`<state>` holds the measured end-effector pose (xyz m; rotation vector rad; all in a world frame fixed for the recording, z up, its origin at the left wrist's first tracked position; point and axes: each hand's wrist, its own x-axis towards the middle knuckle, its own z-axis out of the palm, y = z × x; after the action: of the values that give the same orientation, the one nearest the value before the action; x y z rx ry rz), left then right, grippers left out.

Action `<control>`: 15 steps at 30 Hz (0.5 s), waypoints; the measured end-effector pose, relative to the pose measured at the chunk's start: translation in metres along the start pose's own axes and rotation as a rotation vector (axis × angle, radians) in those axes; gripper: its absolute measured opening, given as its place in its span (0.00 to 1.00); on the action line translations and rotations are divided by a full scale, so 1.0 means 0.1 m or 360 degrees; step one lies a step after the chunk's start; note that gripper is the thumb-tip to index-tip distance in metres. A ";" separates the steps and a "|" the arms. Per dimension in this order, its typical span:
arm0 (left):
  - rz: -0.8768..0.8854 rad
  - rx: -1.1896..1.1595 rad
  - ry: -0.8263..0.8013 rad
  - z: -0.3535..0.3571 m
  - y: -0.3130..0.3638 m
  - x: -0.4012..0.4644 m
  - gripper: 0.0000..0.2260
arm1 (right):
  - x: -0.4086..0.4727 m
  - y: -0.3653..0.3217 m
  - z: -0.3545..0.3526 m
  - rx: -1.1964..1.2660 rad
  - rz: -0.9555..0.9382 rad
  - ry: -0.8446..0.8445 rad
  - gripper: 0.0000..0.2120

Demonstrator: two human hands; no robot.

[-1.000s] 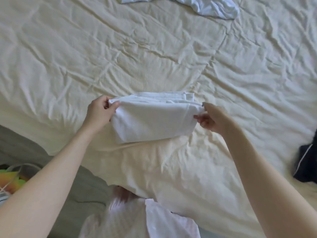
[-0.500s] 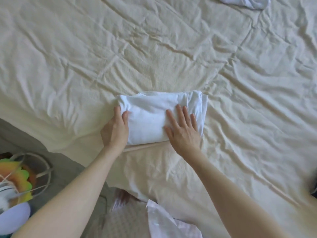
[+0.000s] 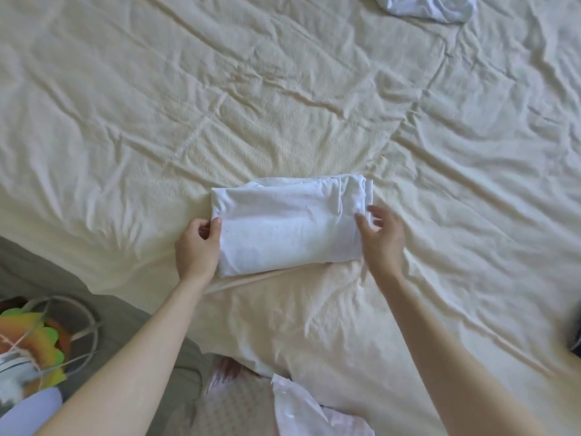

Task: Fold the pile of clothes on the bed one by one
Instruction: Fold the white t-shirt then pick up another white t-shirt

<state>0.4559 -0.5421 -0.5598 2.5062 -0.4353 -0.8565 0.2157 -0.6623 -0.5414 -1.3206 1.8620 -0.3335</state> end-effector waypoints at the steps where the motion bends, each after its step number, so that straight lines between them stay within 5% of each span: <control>1: -0.0035 -0.0054 0.0010 -0.01 0.00 0.01 0.11 | 0.10 0.01 -0.03 0.0048 0.0201 -0.0041 0.17; 4: -0.0123 -0.0180 0.0004 0.00 0.01 0.05 0.15 | 0.35 0.03 -0.10 0.0351 0.0561 -0.0451 0.16; 9: -0.0208 -0.0444 -0.0229 -0.02 0.00 0.08 0.12 | 0.52 -0.01 -0.26 0.0455 0.0656 -0.0931 0.13; 12: -0.0104 -0.0565 -0.0469 -0.10 -0.03 0.05 0.02 | 0.49 -0.06 -0.25 0.0437 0.0676 -0.0898 0.11; 15: -0.0090 -0.0637 -0.0470 -0.16 -0.03 0.01 0.09 | 0.40 -0.11 -0.21 0.0493 0.0684 -0.0783 0.08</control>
<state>0.4678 -0.5348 -0.5504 2.0419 -0.2550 -1.2109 0.2027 -0.7070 -0.5396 -0.6885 1.5427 -0.0548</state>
